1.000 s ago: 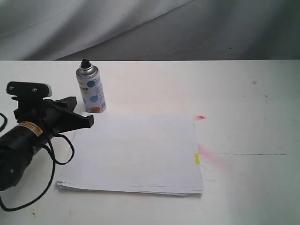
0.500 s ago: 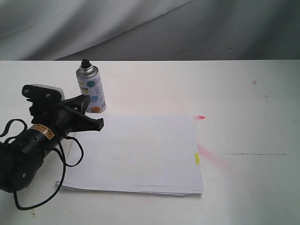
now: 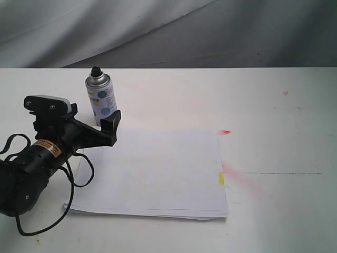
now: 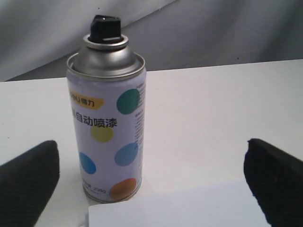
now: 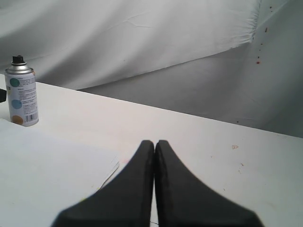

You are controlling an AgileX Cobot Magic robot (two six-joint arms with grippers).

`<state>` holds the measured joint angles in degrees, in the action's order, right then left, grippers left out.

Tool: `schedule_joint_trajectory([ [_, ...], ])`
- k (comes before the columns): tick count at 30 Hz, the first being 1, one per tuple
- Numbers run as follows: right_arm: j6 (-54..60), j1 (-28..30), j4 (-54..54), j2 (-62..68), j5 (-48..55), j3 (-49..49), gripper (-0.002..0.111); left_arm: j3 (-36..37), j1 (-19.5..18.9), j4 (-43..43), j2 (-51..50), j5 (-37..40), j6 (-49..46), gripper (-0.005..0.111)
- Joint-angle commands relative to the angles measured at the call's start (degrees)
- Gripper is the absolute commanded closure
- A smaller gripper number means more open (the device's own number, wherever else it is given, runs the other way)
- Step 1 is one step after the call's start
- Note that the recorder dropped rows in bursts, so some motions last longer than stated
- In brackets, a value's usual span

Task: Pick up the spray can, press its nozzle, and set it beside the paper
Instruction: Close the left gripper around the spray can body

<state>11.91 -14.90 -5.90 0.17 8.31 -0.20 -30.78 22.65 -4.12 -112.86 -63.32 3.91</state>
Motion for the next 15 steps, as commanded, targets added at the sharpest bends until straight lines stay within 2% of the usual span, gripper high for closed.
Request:
schedule_joint_trajectory([
  [1,-0.07,0.13,0.40,-0.17,-0.28,0.20,0.108,-0.18,0.33,0.18,0.08,0.03,0.41,0.004],
  [6,-0.07,0.13,0.40,-0.17,-0.28,0.20,0.108,-0.18,0.20,-6.10,-0.39,2.18,0.14,0.005],
  [15,-0.07,0.13,0.40,-0.17,-0.28,0.20,0.108,-5.31,0.20,-5.63,-5.79,3.29,-1.61,0.005],
])
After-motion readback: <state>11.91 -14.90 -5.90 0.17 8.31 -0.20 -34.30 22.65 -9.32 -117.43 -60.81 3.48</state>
